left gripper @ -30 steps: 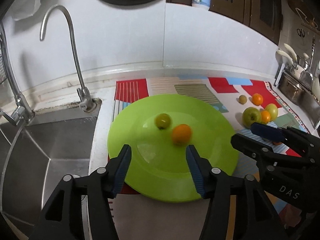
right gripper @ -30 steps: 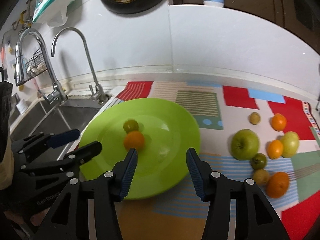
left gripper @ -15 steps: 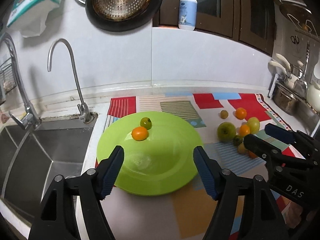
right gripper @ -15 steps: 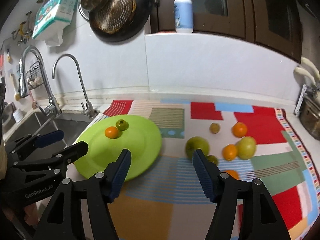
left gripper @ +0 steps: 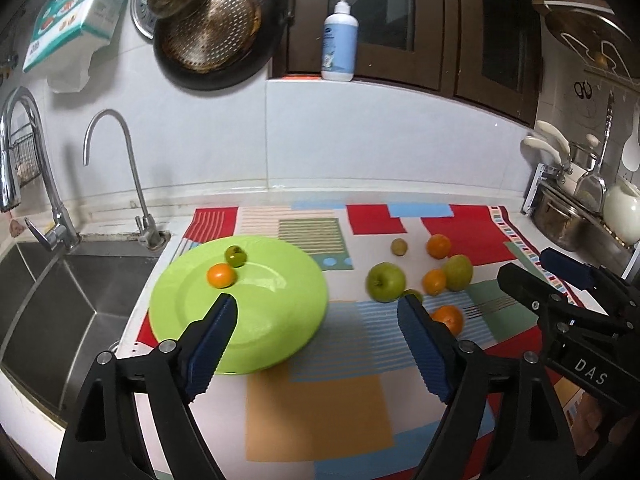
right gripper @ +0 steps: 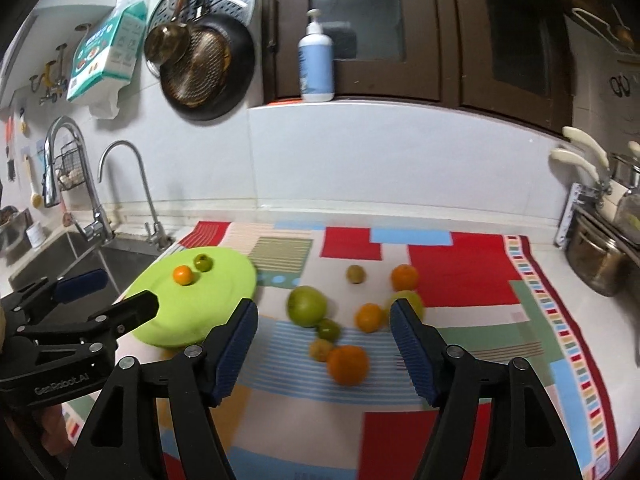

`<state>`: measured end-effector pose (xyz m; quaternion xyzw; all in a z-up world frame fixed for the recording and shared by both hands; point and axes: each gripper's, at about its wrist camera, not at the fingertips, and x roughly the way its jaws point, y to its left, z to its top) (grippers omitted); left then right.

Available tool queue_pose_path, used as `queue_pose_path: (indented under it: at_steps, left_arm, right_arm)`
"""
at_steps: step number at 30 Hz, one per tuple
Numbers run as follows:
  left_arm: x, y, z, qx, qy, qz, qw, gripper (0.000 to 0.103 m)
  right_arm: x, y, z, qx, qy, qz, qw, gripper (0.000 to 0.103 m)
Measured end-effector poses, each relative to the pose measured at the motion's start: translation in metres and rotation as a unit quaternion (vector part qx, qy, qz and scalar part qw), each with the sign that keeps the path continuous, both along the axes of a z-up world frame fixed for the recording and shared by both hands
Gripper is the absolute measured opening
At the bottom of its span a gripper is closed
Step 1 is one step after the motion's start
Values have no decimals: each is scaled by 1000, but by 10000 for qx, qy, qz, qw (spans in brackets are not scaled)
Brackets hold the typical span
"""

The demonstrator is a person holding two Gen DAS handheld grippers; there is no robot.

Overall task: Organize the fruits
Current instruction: 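Withdraw both open tools from the plate toward the remaining fruits, then grasp the large yellow-green citrus with the right tool while the left grasps the large green apple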

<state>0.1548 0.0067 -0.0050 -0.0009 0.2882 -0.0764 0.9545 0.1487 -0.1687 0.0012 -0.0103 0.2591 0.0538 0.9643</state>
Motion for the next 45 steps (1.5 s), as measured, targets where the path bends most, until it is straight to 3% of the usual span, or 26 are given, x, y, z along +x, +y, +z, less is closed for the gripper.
queue_pose_path:
  at_steps: [16, 40, 45]
  left_arm:
    - [28, -50, 2, 210, -37, -98, 9997, 88]
    - [119, -76, -61, 283, 798, -453, 9954, 88]
    - [132, -82, -74, 314, 939, -488, 9939, 82]
  right_arm:
    - [19, -63, 3, 129, -152, -344, 9992, 69]
    - [108, -85, -66, 403, 817, -285, 9954, 69]
    - [120, -86, -79, 471, 984, -311, 9935, 69]
